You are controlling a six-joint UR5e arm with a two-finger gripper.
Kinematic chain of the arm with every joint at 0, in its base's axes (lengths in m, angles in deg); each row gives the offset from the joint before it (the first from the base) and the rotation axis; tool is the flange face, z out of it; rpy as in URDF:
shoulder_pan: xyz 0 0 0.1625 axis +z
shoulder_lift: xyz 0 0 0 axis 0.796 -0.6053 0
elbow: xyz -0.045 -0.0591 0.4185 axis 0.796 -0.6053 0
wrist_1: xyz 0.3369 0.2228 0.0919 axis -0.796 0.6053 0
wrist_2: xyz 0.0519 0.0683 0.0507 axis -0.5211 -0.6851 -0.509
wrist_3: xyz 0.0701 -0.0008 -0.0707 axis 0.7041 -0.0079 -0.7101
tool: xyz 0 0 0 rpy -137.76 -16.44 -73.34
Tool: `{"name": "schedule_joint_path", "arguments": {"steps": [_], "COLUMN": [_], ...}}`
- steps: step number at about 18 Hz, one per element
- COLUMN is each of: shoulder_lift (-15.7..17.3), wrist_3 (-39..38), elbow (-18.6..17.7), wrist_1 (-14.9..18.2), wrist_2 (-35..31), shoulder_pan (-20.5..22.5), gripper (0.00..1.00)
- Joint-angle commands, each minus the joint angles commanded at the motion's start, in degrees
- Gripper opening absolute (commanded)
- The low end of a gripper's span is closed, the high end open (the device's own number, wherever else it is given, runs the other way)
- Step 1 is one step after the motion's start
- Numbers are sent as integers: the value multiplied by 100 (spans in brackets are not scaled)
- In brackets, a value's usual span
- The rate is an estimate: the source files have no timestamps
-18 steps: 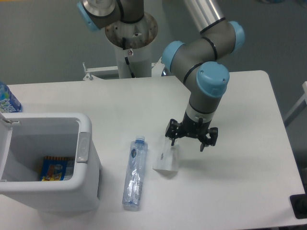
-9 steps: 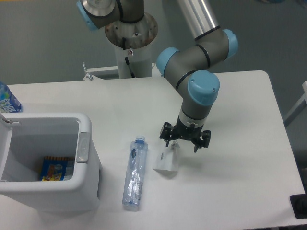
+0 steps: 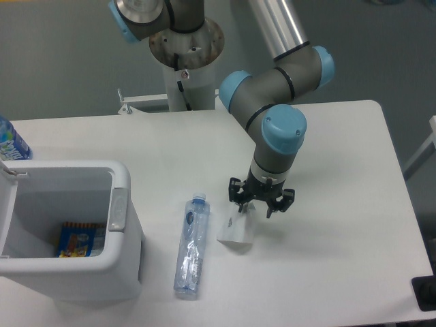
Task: Place the trash in the trash can
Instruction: 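Move the open gripper over the clear plastic bag and lower it, then close the gripper on the plastic bag and lift it, then carry the held bag over the white trash bin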
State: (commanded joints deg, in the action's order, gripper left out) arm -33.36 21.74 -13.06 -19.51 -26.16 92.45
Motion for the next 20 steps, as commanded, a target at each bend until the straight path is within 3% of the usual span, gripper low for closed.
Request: {"name": "schedule_joint_path", "arguments": {"steps": [3, 9, 13, 16, 17, 20], "shoulder_lift": [18, 9, 0, -70, -88, -9], "wrist_3": [9, -9, -166, -578, -972, -1238], "elbow": [53, 281, 807, 1325, 1701, 2020], "wrist_1": [0, 0, 0, 0, 0, 0], "wrist_2": [0, 35, 324, 903, 1279, 1625], "shoulder_pan": [0, 17, 53, 88, 166, 342], "gripper": [25, 24, 24, 24, 24, 24]}}
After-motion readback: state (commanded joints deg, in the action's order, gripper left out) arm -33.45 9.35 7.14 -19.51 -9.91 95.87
